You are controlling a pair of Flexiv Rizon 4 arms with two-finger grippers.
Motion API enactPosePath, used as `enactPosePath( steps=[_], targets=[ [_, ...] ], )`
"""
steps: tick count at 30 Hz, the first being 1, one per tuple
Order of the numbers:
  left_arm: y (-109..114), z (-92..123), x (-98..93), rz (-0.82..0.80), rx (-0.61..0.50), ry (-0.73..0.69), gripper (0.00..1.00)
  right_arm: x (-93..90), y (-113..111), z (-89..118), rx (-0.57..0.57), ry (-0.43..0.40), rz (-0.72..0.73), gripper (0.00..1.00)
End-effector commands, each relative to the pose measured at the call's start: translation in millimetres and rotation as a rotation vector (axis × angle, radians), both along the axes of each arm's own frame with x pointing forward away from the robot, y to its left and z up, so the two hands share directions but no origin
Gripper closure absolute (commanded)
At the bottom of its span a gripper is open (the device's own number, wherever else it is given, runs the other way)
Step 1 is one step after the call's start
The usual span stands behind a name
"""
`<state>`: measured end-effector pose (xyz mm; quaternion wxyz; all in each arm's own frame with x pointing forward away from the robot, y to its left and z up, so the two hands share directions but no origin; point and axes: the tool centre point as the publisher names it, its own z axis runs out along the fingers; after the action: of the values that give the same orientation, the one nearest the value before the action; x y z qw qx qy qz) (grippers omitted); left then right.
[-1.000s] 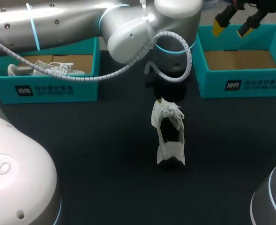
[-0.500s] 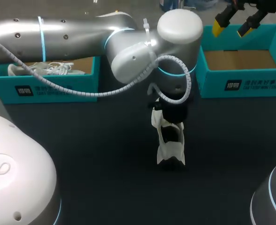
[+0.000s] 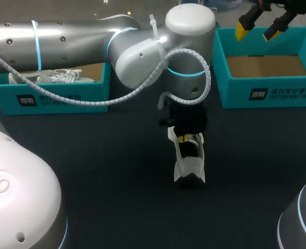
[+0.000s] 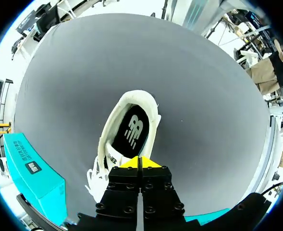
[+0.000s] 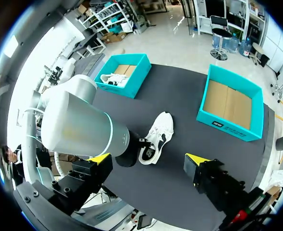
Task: Take the shoe out of the shoebox, open the shoe tongue, remove and reinsert the insole, then place the shoe into the shoebox
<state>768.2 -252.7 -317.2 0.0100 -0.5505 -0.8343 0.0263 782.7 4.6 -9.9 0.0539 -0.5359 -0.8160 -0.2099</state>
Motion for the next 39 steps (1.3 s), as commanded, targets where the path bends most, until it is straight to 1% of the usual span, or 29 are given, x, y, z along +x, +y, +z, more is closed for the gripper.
enactPosePath(
  steps=[1, 8, 13, 16, 22, 23, 24, 25, 26, 28, 30, 31, 33, 36, 39],
  targets=[
    [10.0, 8.5, -6.5, 0.09, -0.016, 0.029, 0.0, -2.8, -12.5, 3.9, 0.001, -0.009, 0.004, 0.0],
    [10.0, 8.5, -6.5, 0.09, -0.016, 0.029, 0.0, -9.3, -40.6, 11.4, 0.008, -0.03, 0.004, 0.0],
    [10.0, 8.5, -6.5, 0.09, -0.016, 0.029, 0.0, -15.9, -57.6, 14.7, 0.037, -0.043, 0.023, 0.0],
    [10.0, 8.5, -6.5, 0.09, -0.016, 0.029, 0.0, -16.7, -60.1, 14.6, 0.039, 0.002, 0.049, 0.0],
    [10.0, 8.5, -6.5, 0.09, -0.016, 0.029, 0.0, -16.7, -60.1, 14.6, 0.039, 0.002, 0.049, 0.0],
    [9.9, 9.9, -6.4, 0.127, -0.008, 0.034, 0.0, -16.7, -60.1, 14.6, 0.039, 0.002, 0.049, 0.0],
    [10.6, 13.3, -6.1, 0.208, -0.018, 0.059, 0.0, -16.7, -60.1, 14.6, 0.039, 0.002, 0.049, 0.0],
    [11.2, 15.2, -7.3, 0.229, -0.025, 0.085, 0.0, -16.7, -60.1, 14.6, 0.039, 0.002, 0.049, 0.0],
    [13.3, 17.8, -8.9, 0.319, -0.003, 0.1, 0.0, -16.7, -60.1, 14.6, 0.039, 0.002, 0.049, 0.0],
    [17.3, 20.0, -14.0, 0.417, 0.019, 0.086, 0.0, -16.7, -60.1, 14.6, 0.039, 0.002, 0.049, 0.0],
    [23.5, 20.5, -21.5, 0.504, 0.012, 0.076, 0.0, -16.7, -60.1, 14.6, 0.039, 0.002, 0.049, 0.0],
    [26.3, 20.1, -25.8, 0.523, 0.009, 0.086, 0.0, -16.7, -60.1, 14.6, 0.039, 0.002, 0.049, 0.0],
    [29.5, 18.1, -37.0, 0.594, 0.027, 0.051, 0.0, -16.7, -60.1, 14.6, 0.039, 0.002, 0.049, 0.0],
    [31.3, 17.9, -53.1, 0.642, 0.042, 0.056, 0.0, -16.7, -60.1, 14.6, 0.039, 0.002, 0.049, 0.0],
    [31.3, 17.9, -53.1, 0.642, 0.042, 0.056, 0.0, -16.7, -60.1, 14.6, 0.039, 0.002, 0.049, 0.0]
  ],
)
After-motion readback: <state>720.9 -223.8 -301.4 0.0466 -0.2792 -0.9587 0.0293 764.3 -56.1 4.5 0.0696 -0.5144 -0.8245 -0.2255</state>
